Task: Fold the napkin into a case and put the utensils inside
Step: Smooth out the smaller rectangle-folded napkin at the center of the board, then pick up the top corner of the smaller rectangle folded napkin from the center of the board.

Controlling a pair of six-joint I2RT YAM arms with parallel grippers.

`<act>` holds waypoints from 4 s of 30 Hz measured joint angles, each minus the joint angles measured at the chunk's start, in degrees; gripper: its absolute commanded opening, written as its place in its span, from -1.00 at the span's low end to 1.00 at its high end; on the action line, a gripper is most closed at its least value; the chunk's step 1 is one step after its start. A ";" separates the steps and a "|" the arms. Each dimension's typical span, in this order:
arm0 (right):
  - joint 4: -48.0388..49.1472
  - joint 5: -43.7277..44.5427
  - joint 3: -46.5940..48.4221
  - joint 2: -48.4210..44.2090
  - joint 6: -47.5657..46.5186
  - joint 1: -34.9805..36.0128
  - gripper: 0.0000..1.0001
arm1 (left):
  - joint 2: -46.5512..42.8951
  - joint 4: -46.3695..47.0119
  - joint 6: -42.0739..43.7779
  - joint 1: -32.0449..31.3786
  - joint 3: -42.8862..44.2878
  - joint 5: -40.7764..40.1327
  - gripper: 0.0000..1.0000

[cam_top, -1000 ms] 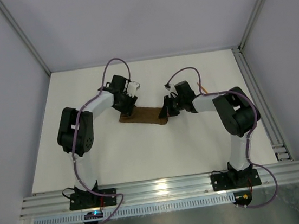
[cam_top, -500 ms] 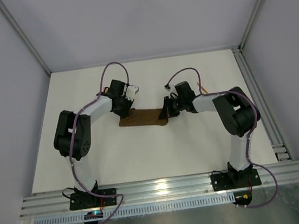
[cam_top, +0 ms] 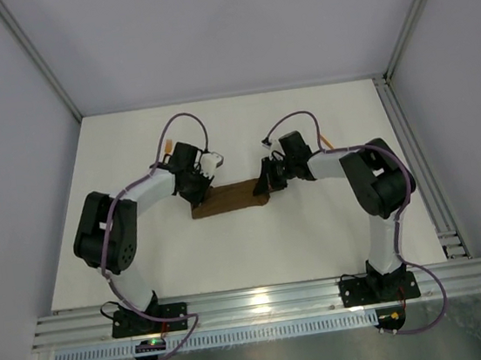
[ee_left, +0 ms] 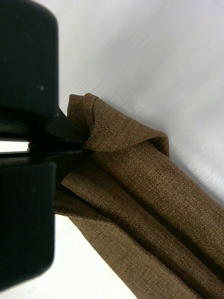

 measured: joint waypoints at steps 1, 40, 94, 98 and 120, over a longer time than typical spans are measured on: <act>0.11 -0.24 0.04 0.26 0.35 -0.17 -0.94 | -0.37 0.15 0.11 0.00 -0.48 0.09 -0.95; -3.58 -1.73 1.60 0.92 -1.60 -2.27 -0.92 | -7.28 -8.09 10.88 -8.68 -0.83 -1.70 -0.24; 33.44 -9.77 -7.26 -3.02 -22.38 8.37 0.55 | -8.57 -4.15 9.38 -3.61 -2.78 7.98 -0.98; 34.60 -7.30 -7.21 -0.90 -21.27 9.14 0.55 | -8.57 -4.15 9.38 -3.45 -2.78 8.57 -0.99; 36.41 -6.99 -2.01 5.70 -17.38 11.93 -0.58 | -6.38 -4.50 8.66 -3.08 -0.15 11.67 -0.89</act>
